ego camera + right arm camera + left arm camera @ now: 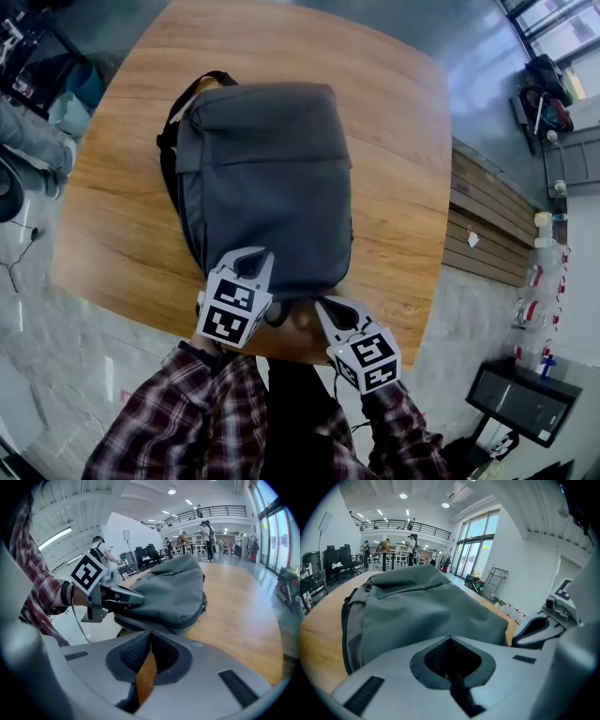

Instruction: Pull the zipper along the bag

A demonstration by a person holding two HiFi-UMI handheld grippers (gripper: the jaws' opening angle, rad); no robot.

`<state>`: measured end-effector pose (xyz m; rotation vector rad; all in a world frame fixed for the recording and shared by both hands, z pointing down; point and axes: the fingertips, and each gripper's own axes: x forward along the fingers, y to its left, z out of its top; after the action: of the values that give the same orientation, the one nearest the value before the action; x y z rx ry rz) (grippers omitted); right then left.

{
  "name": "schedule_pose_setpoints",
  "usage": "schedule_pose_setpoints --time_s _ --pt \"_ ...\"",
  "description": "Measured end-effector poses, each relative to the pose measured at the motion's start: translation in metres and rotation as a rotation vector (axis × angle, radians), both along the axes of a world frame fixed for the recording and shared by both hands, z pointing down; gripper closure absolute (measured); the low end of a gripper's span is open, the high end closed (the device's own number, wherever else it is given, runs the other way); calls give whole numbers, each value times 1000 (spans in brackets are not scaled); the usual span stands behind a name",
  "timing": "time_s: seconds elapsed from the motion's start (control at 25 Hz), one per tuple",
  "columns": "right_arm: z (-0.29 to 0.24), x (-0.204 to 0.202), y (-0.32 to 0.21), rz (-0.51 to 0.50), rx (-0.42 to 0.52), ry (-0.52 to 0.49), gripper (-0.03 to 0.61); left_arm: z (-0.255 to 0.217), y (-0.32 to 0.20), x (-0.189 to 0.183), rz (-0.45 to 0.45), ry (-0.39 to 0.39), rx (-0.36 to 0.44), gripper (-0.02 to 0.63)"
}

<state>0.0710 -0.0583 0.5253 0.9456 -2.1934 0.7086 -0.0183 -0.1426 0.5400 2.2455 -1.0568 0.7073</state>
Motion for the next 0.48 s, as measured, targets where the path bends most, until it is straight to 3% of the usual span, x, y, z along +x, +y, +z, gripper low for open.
schedule_pose_setpoints --time_s 0.32,0.48 --pt "10 49 -19 71 -30 -2 560 4 0 -1 10 -1 -1 604" --pt "15 37 -4 105 -77 -80 561 6 -1 -8 33 -27 -16 606"
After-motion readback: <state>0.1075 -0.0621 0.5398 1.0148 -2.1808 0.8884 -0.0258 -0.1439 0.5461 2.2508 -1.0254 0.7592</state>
